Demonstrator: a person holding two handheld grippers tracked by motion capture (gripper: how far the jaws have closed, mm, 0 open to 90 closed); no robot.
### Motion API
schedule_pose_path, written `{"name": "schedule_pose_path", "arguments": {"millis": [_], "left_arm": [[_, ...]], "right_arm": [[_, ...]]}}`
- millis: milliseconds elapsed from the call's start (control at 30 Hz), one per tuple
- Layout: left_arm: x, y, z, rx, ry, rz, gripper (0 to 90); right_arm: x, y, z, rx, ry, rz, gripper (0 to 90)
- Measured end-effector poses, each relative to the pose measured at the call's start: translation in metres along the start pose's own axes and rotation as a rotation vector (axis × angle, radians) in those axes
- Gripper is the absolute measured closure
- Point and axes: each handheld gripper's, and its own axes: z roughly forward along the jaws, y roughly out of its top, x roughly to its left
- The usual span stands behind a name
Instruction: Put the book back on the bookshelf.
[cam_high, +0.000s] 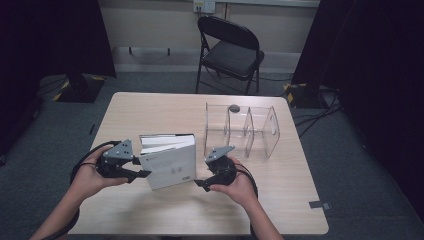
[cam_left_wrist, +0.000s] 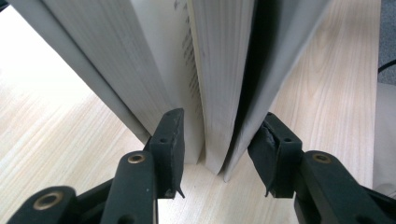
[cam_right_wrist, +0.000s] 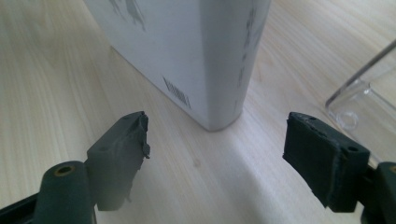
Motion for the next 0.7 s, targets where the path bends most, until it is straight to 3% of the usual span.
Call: {"name": "schedule_pose_path", "arguments": {"millis": [200,400,700], "left_arm": [[-0.001,-0.005,0.0,0.008,0.01,-0.004,55.6],[-0.001,-0.011,0.001,0.007,0.016,-0.014,53.7],[-0.002,-0.024,0.003,0.009,0.017,-0.055,51.3]], "right_arm": [[-0.002,0.016,-0.003,-0.008,0.032,-0.006,21.9],[-0.004,0.033,-0.006,0.002,0.04,-0.042,22.1],[-0.007,0.056,-0.01,-0.02,0.084,-0.074,22.4]]}}
